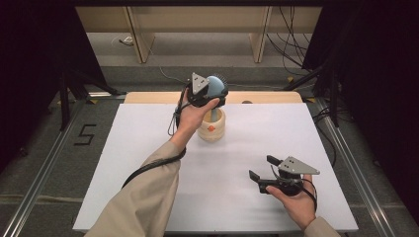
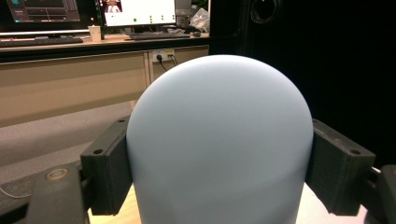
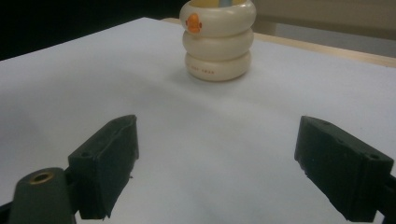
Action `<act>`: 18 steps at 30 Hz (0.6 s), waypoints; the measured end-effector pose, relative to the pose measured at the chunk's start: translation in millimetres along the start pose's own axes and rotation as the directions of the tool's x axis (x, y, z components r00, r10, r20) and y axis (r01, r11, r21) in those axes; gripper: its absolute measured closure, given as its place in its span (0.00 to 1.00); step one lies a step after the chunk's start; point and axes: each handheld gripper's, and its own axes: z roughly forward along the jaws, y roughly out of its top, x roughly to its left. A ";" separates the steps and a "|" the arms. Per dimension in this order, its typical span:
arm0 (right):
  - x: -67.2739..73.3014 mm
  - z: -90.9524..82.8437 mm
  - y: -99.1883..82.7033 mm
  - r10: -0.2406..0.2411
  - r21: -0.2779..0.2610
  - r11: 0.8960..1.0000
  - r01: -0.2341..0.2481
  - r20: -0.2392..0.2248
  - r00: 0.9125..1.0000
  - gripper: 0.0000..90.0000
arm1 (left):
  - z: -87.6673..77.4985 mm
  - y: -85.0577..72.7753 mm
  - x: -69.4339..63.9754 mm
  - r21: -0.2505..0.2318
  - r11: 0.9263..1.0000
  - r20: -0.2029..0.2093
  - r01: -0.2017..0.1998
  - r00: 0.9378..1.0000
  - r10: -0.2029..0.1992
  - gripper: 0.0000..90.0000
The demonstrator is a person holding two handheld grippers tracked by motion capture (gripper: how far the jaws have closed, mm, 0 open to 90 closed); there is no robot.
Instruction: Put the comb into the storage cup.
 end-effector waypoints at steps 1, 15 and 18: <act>0.2 0.0 0.1 0.003 -0.002 1.000 -0.003 -0.001 1.000 0.16 | 0.1 -0.4 0.1 0.001 1.000 0.000 -0.001 1.000 0.001 0.21; 0.2 0.0 -0.2 0.000 0.000 1.000 0.000 -0.002 1.000 0.16 | 1.6 -13.6 2.3 0.021 1.000 0.001 0.011 1.000 -0.011 0.21; 0.2 0.0 -0.1 0.001 -0.001 1.000 -0.001 -0.002 1.000 0.16 | 0.8 -18.1 3.4 0.018 1.000 0.002 0.020 1.000 -0.020 0.21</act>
